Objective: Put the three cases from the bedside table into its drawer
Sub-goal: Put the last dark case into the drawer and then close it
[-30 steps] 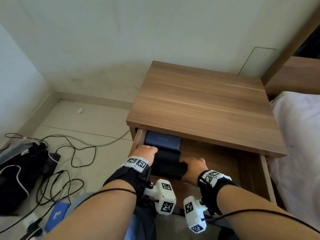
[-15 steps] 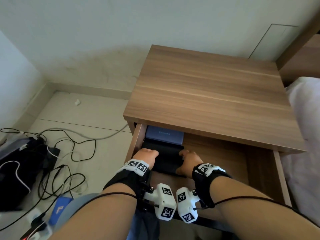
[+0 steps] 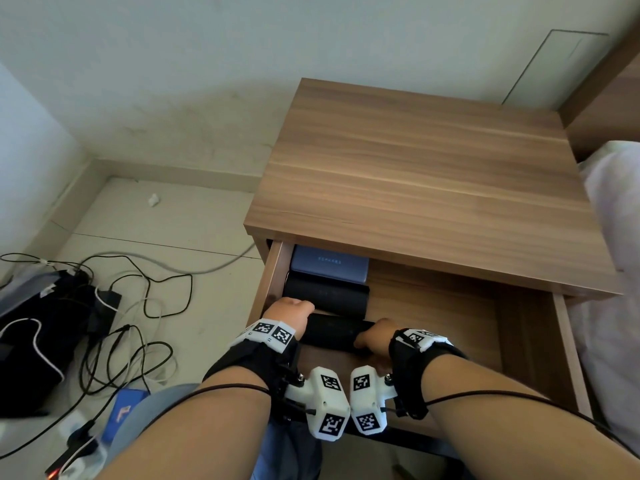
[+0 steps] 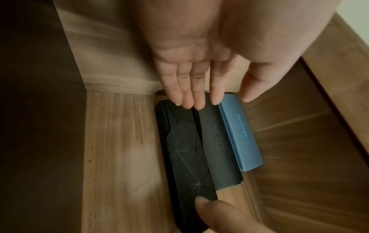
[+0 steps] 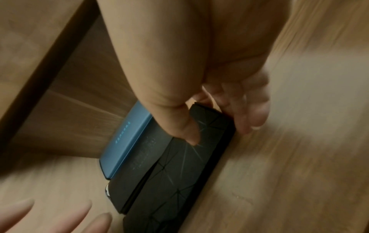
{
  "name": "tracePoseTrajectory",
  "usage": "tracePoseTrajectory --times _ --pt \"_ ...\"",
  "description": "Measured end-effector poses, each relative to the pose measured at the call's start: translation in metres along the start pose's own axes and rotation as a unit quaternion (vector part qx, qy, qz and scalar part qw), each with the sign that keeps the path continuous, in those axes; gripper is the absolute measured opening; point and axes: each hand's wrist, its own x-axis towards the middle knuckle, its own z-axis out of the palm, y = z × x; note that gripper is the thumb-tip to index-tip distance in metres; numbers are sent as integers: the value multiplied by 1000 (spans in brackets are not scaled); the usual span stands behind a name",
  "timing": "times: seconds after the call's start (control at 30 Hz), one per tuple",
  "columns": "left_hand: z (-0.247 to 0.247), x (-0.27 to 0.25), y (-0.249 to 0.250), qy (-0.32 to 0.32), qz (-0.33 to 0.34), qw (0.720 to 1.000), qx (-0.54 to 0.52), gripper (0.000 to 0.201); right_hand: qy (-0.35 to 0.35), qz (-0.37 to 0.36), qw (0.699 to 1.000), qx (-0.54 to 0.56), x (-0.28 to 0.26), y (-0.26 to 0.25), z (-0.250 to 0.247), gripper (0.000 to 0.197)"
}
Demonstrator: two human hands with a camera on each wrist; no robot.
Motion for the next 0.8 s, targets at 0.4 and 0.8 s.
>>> tracePoseTrajectory --times 0.4,0.8 --pt "-2 5 2 -18 -4 1000 -7 10 -47 -11 986 159 9 0 3 14" --pt "-5 -5 9 -17 0 1000 23 13 1 -55 992 118 -3 0 -5 30"
